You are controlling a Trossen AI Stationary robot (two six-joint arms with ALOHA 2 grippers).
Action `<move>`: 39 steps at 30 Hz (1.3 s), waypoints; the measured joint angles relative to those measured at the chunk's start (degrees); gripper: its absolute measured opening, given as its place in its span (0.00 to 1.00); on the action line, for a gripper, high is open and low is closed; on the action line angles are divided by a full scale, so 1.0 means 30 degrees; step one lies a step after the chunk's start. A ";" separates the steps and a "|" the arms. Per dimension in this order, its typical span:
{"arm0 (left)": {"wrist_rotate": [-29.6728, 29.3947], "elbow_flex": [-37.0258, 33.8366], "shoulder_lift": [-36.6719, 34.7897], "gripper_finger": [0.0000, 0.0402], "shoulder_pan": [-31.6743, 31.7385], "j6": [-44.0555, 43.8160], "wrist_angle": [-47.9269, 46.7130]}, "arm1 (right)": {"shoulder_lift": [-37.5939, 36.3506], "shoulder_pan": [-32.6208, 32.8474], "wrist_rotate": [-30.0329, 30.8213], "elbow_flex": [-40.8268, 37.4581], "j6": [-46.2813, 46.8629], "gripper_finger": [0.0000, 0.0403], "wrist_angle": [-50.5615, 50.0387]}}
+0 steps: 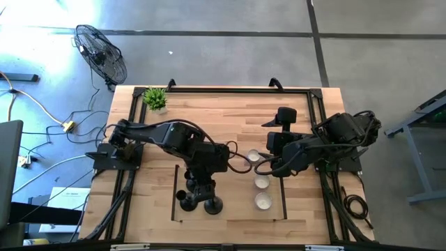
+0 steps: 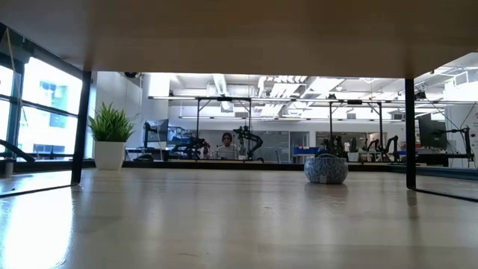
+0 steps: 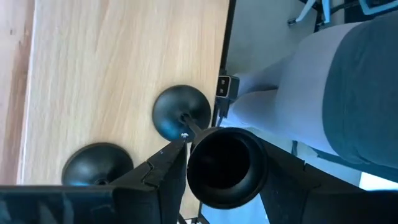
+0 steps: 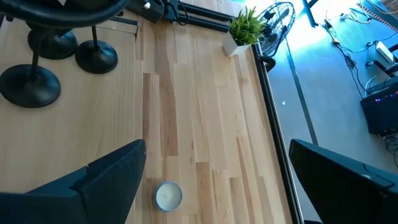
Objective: Pick & Place candle stick holders
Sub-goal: Put the black candle holder on the shelf
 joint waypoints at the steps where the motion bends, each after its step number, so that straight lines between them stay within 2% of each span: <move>1: -0.0061 0.0000 0.0000 0.42 0.0000 0.0010 -0.0073 | 0.0000 0.0002 0.0000 0.0000 0.0018 0.97 0.0000; 39: -0.0075 0.0000 0.0015 0.42 -0.0102 0.0002 -0.0313 | 0.0000 0.0000 0.0007 0.0000 0.0301 0.97 0.0000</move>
